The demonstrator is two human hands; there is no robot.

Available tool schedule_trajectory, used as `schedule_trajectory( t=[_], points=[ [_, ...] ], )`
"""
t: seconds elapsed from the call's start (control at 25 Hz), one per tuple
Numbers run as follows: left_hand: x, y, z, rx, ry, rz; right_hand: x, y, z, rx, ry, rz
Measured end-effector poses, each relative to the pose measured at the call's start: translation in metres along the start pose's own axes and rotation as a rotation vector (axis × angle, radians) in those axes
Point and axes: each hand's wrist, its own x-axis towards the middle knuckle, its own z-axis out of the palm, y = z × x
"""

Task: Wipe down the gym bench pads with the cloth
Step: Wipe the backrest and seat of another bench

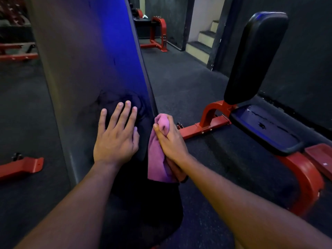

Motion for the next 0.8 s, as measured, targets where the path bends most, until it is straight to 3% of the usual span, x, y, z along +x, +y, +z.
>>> schedule_trajectory(
  t=[0.08, 0.2, 0.36, 0.64, 0.8],
  points=[
    [0.006, -0.001, -0.004, -0.004, -0.010, -0.023, -0.018, 0.002, -0.013, 0.008, -0.061, -0.023],
    [-0.010, 0.010, -0.009, 0.010, -0.031, -0.067, -0.068, 0.023, -0.033, 0.058, -0.021, 0.028],
    [-0.107, 0.059, -0.023, -0.002, -0.150, -0.057, -0.129, 0.055, -0.032, 0.139, 0.082, 0.139],
    [-0.114, 0.059, -0.021, 0.033, -0.162, -0.057, -0.080, 0.022, 0.000, 0.087, 0.062, 0.110],
    [-0.115, 0.059, -0.020, 0.039, -0.168, -0.062, -0.142, 0.051, 0.003, 0.168, 0.047, 0.229]
  ],
)
